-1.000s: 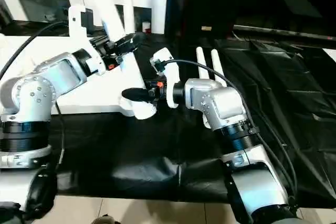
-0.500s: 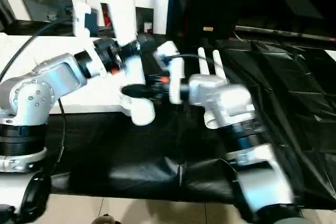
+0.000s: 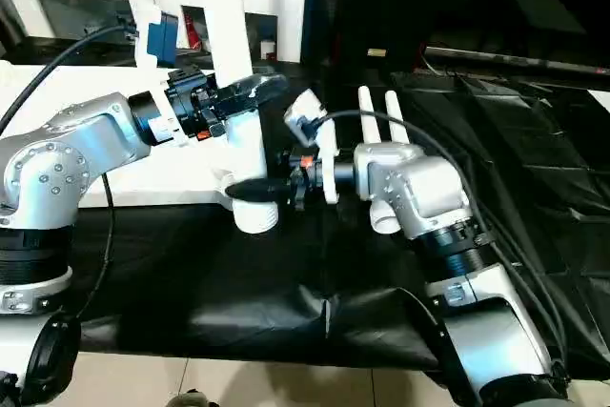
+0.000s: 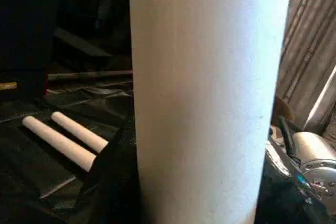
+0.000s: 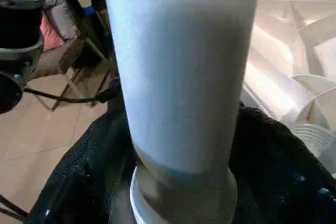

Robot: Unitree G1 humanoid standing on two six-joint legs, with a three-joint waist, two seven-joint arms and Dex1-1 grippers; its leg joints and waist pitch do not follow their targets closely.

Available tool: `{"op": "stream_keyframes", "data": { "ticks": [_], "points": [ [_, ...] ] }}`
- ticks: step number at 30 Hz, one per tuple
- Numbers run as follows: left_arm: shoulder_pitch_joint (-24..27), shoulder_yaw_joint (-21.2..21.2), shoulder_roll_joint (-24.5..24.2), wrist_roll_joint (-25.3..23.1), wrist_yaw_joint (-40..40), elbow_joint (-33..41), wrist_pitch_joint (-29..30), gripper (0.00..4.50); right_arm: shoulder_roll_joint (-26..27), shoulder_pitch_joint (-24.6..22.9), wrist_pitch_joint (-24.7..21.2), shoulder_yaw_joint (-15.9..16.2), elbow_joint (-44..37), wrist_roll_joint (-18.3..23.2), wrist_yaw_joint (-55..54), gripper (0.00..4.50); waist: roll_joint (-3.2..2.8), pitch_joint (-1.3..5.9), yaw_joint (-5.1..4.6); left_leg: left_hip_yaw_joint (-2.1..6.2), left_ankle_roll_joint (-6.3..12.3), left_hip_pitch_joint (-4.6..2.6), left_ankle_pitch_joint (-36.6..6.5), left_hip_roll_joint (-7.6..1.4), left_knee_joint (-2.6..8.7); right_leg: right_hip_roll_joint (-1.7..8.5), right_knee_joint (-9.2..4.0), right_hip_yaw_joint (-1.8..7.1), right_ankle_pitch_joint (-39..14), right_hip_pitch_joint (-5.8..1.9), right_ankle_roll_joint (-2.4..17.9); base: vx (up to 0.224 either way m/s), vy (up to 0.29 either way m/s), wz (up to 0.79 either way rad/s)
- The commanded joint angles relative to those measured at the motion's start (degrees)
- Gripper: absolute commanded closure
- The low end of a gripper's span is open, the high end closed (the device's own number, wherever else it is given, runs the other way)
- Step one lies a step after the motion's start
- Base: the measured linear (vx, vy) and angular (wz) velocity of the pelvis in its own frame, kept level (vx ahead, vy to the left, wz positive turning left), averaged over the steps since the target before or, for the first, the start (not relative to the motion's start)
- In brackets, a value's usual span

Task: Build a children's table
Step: Pick table leg

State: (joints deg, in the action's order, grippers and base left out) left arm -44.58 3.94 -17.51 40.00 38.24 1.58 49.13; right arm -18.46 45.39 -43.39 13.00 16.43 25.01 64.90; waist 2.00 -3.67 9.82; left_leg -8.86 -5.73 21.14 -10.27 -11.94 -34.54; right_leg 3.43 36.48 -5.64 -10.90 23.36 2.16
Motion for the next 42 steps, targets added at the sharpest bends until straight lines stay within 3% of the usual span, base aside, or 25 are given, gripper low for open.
{"op": "stream_keyframes", "data": {
  "ticks": [1, 11, 19, 25, 28, 36, 37, 38, 42],
  "points": [
    [-0.11, -0.55, -0.1, 1.03, 0.56, 1.72, 0.81, 2.64, -0.08, 0.09, 0.24, 0.14, -0.19, -0.3, 0.0, 1.24, 0.01, 4.59, 0.13, -0.13, -0.95, -0.05, -4.88, -1.05, 3.46, 4.76, -4.06, 3.48, -8.97, -4.06, 6.71, 0.0, 0.0, 0.0],
    [0.12, -0.44, -0.55, 1.47, 0.98, 2.08, 1.42, 2.64, 0.9, 0.42, 0.07, -1.19, 0.67, 0.33, -0.61, 1.24, -0.2, 4.66, 0.08, -0.07, -1.07, -0.04, -4.68, -1.09, 3.47, 4.64, -3.88, 3.44, -7.03, -4.06, 7.3, 0.0, 0.0, 0.0],
    [0.16, -0.47, -0.73, 1.61, 1.05, 2.09, 1.8, 2.64, 1.25, -0.07, -0.44, -1.77, 0.71, 0.77, -0.82, 2.07, -0.34, 4.73, 0.07, -0.03, -1.19, -0.05, -4.61, -1.09, 3.44, 4.61, -3.8, 3.44, -6.36, -4.07, 7.34, 0.0, 0.0, 0.0],
    [0.01, -0.54, -0.65, 1.38, 1.11, 1.77, 1.6, 2.65, 1.44, -0.19, -0.4, -1.88, 0.78, 0.93, -0.79, 2.43, -0.44, 4.7, 0.08, -0.02, -1.33, -0.15, -5.2, -1.12, 3.48, 4.64, -3.87, 3.44, -6.69, -4.04, 7.54, 0.0, 0.0, 0.0],
    [-0.36, -0.71, -0.32, 0.09, -0.07, 0.54, 0.83, 1.95, 1.85, -0.46, 0.16, -2.23, 0.76, 0.94, -1.26, 2.47, -0.45, 4.69, 0.09, -0.01, -1.36, -0.12, -5.35, -1.05, 3.48, 4.62, -3.95, 3.44, -7.03, -4.08, 7.2, 0.0, 0.0, 0.0],
    [0.89, 3.38, 3.73, -0.87, -4.16, 0.0, -6.97, 1.33, 6.56, -3.21, 3.25, -9.62, -0.27, 3.19, -10.18, 2.54, -0.53, 4.91, 0.19, 0.08, -1.77, -0.09, -4.45, -1.21, 3.46, 4.77, -3.69, 3.42, -4.22, -4.16, 8.31, 0.0, 0.0, 0.0],
    [1.31, 4.63, 5.08, -0.48, -5.23, 0.27, -8.68, 1.27, 7.08, -3.91, 3.8, -10.58, -0.76, 3.44, -11.43, 2.54, -0.82, 4.89, 0.14, 0.05, -1.89, 0.01, -4.72, -1.18, 3.44, 4.78, -3.81, 3.45, -3.95, -4.15, 8.16, 0.0, 0.0, 0.0],
    [2.21, 7.73, 8.16, 1.14, -7.89, 1.41, -11.64, 1.24, 8.11, -5.49, 4.01, -12.82, -2.66, 4.72, -13.69, 2.54, -0.66, 4.91, 0.19, 0.02, -1.85, -0.01, -4.84, -1.12, 3.41, 4.78, -3.8, 3.46, -3.62, -4.29, 8.31, 0.0, 0.0, 0.0],
    [3.31, 9.71, 10.01, 1.37, -9.93, 3.25, -14.68, 1.24, 8.28, -7.82, 4.51, -14.6, -6.03, 4.57, -16.37, 2.55, -0.32, 4.91, 0.29, 0.13, -1.41, 0.09, -4.6, -1.16, 3.5, 4.79, -3.8, 3.38, -4.08, -4.46, 7.61, 0.0, 0.0, 0.0]
  ]
}}
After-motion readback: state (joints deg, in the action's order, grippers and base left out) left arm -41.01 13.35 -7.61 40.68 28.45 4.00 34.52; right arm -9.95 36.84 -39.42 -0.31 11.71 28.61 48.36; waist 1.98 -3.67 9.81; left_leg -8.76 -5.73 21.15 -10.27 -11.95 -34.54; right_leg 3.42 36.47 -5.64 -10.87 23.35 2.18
